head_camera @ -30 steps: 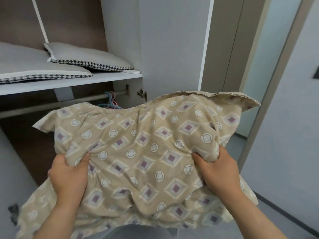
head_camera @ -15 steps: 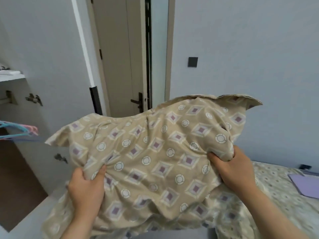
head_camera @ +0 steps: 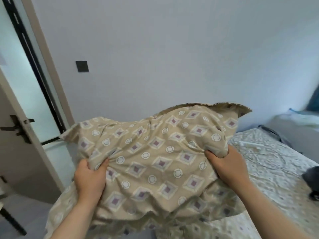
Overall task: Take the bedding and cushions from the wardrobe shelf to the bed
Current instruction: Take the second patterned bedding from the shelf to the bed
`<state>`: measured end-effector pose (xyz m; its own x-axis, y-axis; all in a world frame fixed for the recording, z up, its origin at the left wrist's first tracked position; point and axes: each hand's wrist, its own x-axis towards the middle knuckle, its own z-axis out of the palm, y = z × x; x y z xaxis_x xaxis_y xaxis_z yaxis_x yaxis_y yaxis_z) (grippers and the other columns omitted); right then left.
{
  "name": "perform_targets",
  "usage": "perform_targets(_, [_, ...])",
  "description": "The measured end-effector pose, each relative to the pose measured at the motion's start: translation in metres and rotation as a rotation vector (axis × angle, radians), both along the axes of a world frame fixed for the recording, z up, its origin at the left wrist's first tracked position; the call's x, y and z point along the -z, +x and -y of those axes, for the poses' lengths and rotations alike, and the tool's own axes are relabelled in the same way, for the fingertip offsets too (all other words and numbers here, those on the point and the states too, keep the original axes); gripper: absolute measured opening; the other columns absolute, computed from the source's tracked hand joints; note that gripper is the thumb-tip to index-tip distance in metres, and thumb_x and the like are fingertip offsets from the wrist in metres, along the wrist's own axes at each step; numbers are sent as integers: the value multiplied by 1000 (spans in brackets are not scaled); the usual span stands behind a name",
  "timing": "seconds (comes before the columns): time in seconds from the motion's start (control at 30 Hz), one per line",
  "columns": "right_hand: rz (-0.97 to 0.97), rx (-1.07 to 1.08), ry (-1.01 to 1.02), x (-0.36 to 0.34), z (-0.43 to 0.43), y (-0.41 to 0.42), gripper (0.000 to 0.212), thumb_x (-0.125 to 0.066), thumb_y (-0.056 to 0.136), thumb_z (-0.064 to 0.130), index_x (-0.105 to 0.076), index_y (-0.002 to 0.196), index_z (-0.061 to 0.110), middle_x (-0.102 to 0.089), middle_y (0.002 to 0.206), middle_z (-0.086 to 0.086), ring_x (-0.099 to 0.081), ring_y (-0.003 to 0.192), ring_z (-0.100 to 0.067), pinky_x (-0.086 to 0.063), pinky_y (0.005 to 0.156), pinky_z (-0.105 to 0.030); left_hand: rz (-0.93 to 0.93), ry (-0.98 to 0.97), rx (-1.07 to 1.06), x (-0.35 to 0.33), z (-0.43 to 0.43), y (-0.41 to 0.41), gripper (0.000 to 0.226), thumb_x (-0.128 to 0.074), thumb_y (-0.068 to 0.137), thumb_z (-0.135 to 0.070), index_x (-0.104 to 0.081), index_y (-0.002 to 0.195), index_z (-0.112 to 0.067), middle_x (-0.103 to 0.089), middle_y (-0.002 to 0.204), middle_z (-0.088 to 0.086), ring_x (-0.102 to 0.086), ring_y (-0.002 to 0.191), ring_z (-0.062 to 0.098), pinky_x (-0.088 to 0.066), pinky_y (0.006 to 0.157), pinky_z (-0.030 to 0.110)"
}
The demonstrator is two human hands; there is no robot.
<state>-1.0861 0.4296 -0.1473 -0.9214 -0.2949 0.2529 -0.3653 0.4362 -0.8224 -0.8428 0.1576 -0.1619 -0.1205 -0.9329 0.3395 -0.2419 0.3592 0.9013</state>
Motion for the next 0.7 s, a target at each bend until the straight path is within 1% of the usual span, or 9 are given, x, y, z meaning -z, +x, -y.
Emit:
perform_targets(0.1, [61,120,-22,11,-43,-21,63,-70,68,62,-57,118,26,-67,108,2,-61,100,-25,-47,81,-39,28,-3,140,-5,-10,-57,27,-76,77,-25,-57,92,-13,-60,92,6,-53,85,26,-42,76,37])
perform_targets(0.27, [117,371,-46,33,-115,-46,68,-66,67,67,-57,120,24,-67,109,2,-61,102,-27,-47,80,-38,91,-51,403,-12,-39,-170,31,-75,78,-24,-60,98,-8,-58,93,6,-52,84,23,-40,77,33])
perform_targets(0.37, [128,509,-56,43,-144,-58,68,-66,67,67,-58,118,22,-67,107,5,-62,101,-26,-47,80,-37,103,-42,564,-5,-51,-241,38,-76,77,-28,-61,104,-6,-61,97,6,-55,87,24,-43,79,34])
perform_targets(0.47, [137,627,-61,52,-159,-65,67,-66,67,66,-59,119,24,-68,114,2,-62,103,-26,-49,83,-38,114,-56,682,7,-61,-301,40,-75,77,-29,-62,106,-5,-60,98,5,-54,87,23,-42,80,34])
perform_targets(0.57, [197,761,-48,67,-161,-73,66,-67,69,64,-58,119,22,-67,113,1,-62,102,-26,-48,82,-38,154,-37,811,30,-66,-358,39,-74,78,-28,-62,105,-4,-59,97,7,-52,86,23,-40,78,32])
perform_targets(0.63, [241,836,-44,81,-155,-79,67,-67,67,66,-59,117,22,-67,111,1,-62,100,-25,-48,80,-37,186,-21,891,48,-63,-393,40,-74,78,-29,-62,106,-4,-62,101,11,-55,88,27,-40,78,33])
perform_targets(0.7, [291,918,-43,100,-142,-87,68,-67,67,66,-58,118,21,-67,110,1,-62,100,-26,-49,81,-38,234,-13,965,69,-56,-428,40,-74,79,-29,-62,108,-5,-63,106,14,-59,96,32,-41,79,33])
